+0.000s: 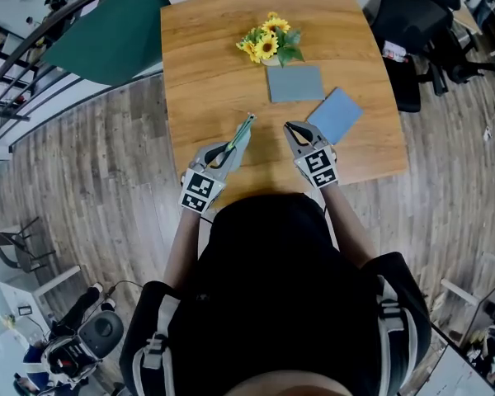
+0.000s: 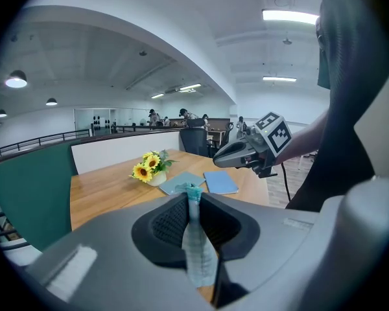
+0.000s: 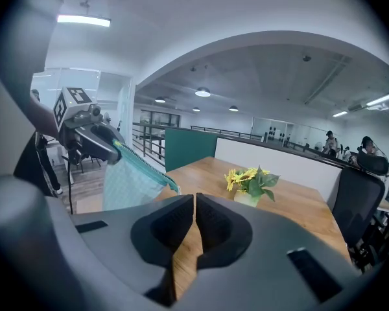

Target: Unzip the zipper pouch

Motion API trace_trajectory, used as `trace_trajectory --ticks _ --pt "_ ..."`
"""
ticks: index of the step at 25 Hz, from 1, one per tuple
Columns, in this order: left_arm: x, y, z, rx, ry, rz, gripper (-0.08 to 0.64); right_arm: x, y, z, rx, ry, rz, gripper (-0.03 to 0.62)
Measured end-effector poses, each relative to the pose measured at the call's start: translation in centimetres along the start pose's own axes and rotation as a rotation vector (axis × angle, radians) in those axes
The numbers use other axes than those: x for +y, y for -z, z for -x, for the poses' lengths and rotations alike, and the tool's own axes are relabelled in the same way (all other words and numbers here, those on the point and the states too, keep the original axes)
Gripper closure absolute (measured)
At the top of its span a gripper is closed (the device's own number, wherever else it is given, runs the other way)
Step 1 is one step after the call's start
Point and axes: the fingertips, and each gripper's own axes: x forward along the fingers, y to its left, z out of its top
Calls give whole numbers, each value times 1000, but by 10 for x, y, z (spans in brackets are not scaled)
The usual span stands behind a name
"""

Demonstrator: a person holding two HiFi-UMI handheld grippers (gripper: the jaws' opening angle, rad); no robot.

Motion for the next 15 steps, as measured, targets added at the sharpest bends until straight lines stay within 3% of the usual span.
trace_trajectory --ticks 15 --pt "9 -1 -14 12 -39 33 512 -2 10 -9 26 -68 20 577"
